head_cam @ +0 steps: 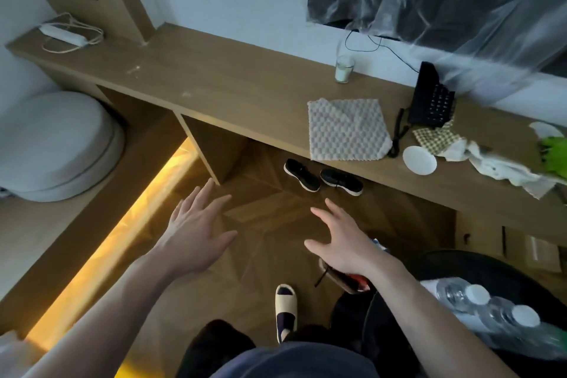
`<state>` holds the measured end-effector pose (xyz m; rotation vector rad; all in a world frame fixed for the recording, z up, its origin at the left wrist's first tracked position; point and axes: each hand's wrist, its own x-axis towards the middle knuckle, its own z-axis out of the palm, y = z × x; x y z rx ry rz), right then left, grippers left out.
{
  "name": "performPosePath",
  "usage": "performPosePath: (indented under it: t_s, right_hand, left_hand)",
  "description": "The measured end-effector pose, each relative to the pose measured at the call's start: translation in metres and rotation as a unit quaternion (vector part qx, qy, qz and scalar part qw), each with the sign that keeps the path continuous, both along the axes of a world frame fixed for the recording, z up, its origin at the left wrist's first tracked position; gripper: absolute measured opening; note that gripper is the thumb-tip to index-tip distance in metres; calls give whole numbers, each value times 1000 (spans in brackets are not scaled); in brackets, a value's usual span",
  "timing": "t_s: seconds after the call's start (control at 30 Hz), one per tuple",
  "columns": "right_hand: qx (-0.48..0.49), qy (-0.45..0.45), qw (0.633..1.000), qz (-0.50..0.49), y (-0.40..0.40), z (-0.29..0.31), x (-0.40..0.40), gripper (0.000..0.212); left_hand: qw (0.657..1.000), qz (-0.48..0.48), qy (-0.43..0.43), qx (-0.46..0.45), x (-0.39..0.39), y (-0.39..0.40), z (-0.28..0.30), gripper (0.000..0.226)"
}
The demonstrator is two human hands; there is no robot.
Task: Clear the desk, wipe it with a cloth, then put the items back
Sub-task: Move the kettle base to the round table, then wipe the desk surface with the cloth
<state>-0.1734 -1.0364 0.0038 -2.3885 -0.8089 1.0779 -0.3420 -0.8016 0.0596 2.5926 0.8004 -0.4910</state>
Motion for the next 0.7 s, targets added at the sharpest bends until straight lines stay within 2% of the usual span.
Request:
performPosePath:
  t_s: [0.3,0.5,0.7]
  right_hand:
    - [-27,14,998,-48,48,-16,72,76]
    - [-54,4,993,-101,104,-32,109,79]
    - [-22,21,983,-183,161,-43,155,79]
  left_hand:
    - [999,-28,28,-34,74,77,-31,72]
    - [998,-38,26,-48,119,154,-40,73]
    - [996,-60,22,-60,167,245,-48,74]
